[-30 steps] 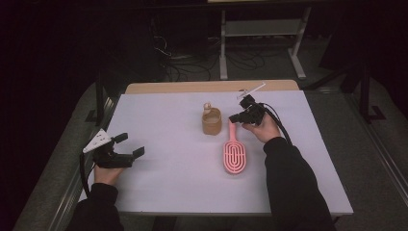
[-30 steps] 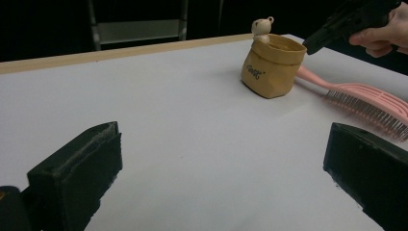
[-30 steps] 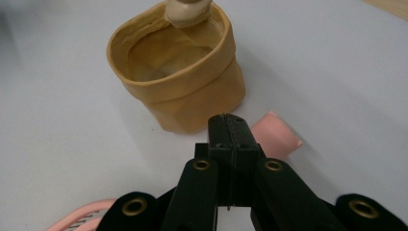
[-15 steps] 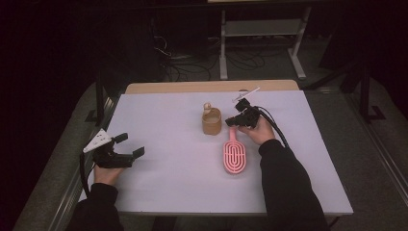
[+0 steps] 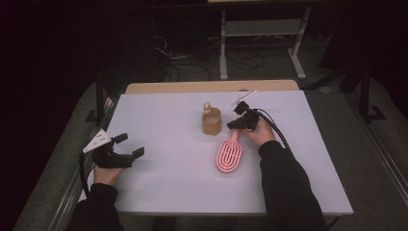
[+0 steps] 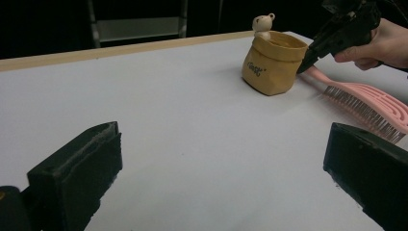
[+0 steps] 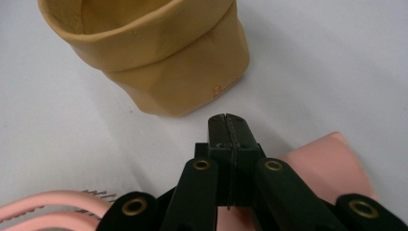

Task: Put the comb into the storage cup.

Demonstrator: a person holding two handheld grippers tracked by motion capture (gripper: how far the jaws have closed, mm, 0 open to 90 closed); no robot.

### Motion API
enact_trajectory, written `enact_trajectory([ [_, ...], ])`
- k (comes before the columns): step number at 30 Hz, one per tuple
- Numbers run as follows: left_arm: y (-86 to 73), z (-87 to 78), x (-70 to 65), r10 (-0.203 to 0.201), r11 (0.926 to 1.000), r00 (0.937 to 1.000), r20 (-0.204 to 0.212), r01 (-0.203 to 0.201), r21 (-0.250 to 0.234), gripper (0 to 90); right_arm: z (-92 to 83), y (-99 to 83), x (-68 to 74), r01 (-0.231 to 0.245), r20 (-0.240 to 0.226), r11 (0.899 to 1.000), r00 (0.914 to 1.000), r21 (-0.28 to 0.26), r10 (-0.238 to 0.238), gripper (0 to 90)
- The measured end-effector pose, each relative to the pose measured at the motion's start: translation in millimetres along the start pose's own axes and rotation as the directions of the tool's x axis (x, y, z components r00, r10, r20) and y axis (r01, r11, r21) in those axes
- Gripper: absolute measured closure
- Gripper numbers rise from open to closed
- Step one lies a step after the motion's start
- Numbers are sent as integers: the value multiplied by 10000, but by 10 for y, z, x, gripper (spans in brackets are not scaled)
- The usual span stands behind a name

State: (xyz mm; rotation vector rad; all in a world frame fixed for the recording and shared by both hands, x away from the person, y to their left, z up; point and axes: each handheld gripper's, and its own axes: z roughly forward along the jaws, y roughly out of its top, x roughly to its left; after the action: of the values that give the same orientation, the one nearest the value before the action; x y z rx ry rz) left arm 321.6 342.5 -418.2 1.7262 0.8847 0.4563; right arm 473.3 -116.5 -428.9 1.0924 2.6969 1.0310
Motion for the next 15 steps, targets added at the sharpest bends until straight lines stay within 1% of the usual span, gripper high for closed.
enact_trajectory([
  [5, -1, -4, 0, -4, 10000, 10000, -17, 4, 16, 0, -8, -11, 2, -71, -7, 9999, 10000, 123, 71, 888],
  [7, -2, -7, 0, -12, 10000, 10000, -21, 12, 13, 0, -6, -20, 0, 19, 28, 9998, 10000, 215, -19, 888],
  [15, -4, -9, 0, -7, 10000, 10000, -22, 7, 29, 0, -30, -64, -23, -40, 114, 9991, 9999, 416, 35, 888],
])
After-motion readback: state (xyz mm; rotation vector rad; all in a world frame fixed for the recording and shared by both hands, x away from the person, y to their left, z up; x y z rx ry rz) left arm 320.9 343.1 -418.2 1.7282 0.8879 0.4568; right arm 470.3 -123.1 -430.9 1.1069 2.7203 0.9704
